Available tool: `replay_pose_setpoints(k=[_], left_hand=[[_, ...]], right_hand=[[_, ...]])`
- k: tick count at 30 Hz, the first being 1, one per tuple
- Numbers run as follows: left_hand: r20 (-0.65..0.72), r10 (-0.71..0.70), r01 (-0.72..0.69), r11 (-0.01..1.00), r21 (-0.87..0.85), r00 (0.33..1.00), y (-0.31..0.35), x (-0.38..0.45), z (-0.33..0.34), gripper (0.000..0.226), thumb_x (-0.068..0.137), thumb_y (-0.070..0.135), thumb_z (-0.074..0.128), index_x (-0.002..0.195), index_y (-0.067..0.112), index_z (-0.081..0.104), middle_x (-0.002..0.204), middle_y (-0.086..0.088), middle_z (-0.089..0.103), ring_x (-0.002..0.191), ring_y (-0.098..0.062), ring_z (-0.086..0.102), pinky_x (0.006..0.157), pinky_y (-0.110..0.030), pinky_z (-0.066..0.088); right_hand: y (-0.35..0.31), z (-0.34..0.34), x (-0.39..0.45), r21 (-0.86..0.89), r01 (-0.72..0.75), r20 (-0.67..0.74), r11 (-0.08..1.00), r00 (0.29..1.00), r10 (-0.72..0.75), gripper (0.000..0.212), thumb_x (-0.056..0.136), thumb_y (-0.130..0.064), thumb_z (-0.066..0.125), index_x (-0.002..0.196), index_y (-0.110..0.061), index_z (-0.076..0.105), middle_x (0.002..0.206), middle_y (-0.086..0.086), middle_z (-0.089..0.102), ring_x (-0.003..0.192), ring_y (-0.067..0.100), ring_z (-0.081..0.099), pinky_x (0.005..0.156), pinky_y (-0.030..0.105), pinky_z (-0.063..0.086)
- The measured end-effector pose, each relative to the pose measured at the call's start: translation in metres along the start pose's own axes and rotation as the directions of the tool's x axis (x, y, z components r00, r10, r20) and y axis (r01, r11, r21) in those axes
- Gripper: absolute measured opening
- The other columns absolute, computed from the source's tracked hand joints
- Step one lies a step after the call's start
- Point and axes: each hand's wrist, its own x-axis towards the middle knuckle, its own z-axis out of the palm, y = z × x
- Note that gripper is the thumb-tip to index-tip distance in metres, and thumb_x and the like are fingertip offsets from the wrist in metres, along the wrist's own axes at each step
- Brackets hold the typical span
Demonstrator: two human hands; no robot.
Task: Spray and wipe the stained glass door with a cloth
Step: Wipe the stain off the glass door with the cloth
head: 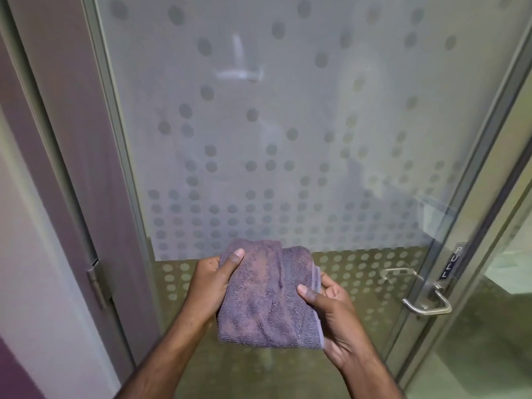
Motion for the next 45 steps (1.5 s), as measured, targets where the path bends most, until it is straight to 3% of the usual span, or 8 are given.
replay_pose_setpoints(k=[5,11,17,24,34,40,43,45], left_hand=[[0.181,-0.174,0.200,0.970,-0.136,0.968,0.000,-0.005,-0.007,0.040,0.096,0.033,0.059,0.110,-0.002,0.072,0.110,-0.021,0.076,0.099,-0.029,0.073,0.077,-0.033,0.061],[0.296,-0.130,0.101,0.989,0.111,0.946,-0.003,-0.013,-0.008,0.040,0.085,0.040,0.064,0.111,0.010,0.073,0.108,-0.012,0.078,0.097,-0.027,0.074,0.074,-0.030,0.056],[0.300,-0.006,-0.043,0.987,0.157,0.954,0.000,-0.016,0.002,0.035,0.086,0.033,0.066,0.112,0.010,0.073,0.111,-0.009,0.077,0.105,-0.026,0.074,0.089,-0.036,0.058],[0.279,0.055,-0.105,0.980,0.169,0.959,-0.002,-0.015,0.008,0.026,0.087,0.030,0.066,0.104,0.013,0.075,0.102,-0.005,0.079,0.094,-0.014,0.074,0.075,-0.020,0.054],[0.260,0.020,-0.033,0.999,0.043,0.965,0.002,-0.012,0.006,0.022,0.098,0.012,0.061,0.118,0.008,0.069,0.106,-0.007,0.079,0.090,-0.019,0.075,0.065,-0.019,0.054],[0.367,-0.183,0.156,0.982,0.102,0.912,-0.013,-0.010,0.006,0.058,0.081,0.043,0.069,0.135,0.024,0.057,0.102,0.003,0.078,0.077,-0.010,0.070,0.053,-0.022,0.046],[0.350,-0.372,0.382,0.923,0.045,0.860,-0.040,-0.012,0.006,0.056,0.081,0.038,0.070,0.128,0.008,0.065,0.115,-0.009,0.076,0.099,-0.021,0.074,0.069,-0.031,0.062],[0.300,-0.367,0.380,0.925,0.017,0.880,-0.050,-0.011,0.005,0.057,0.078,0.036,0.073,0.124,0.004,0.066,0.117,-0.015,0.075,0.103,-0.026,0.073,0.078,-0.036,0.061]], right_hand=[[-0.003,0.000,0.002,-0.015,-0.022,-0.091,1.000,0.996,0.021,0.045,0.087,0.006,0.061,0.131,0.004,0.060,0.119,0.030,0.071,0.088,0.033,0.077,0.076,0.045,0.066],[0.008,-0.002,0.005,-0.254,0.084,-0.276,0.964,0.949,-0.155,0.046,0.091,0.001,0.070,0.124,-0.022,0.048,0.096,0.007,0.081,0.083,0.025,0.075,0.076,0.040,0.059],[0.008,0.005,0.006,-0.583,0.147,-0.110,0.799,0.960,-0.257,0.045,0.076,-0.053,0.076,0.077,-0.008,0.072,0.075,0.008,0.069,0.072,0.019,0.058,0.073,0.034,0.045],[0.013,-0.006,0.017,-0.794,0.088,-0.148,0.601,0.932,-0.332,0.033,0.064,-0.060,0.075,0.085,-0.034,0.076,0.085,-0.007,0.079,0.087,0.018,0.074,0.088,0.048,0.060],[-0.001,-0.001,0.017,-0.579,0.296,-0.086,0.760,0.904,-0.418,0.009,0.082,-0.025,0.067,0.074,-0.021,0.065,0.072,0.001,0.059,0.070,0.017,0.050,0.067,0.032,0.039],[0.002,-0.005,0.022,-0.514,0.330,-0.169,0.792,0.866,-0.470,0.018,0.102,-0.012,0.057,0.084,-0.016,0.054,0.063,0.006,0.047,0.054,0.014,0.037,0.051,0.026,0.030],[0.010,-0.013,0.025,-0.514,0.261,-0.150,0.817,0.911,-0.385,0.013,0.097,-0.021,0.062,0.087,-0.017,0.056,0.070,0.014,0.045,0.060,0.021,0.036,0.057,0.032,0.031],[0.016,-0.017,0.024,-0.511,0.215,-0.180,0.832,0.920,-0.348,0.013,0.091,-0.026,0.066,0.089,-0.017,0.058,0.068,0.015,0.050,0.060,0.023,0.040,0.059,0.032,0.034]])
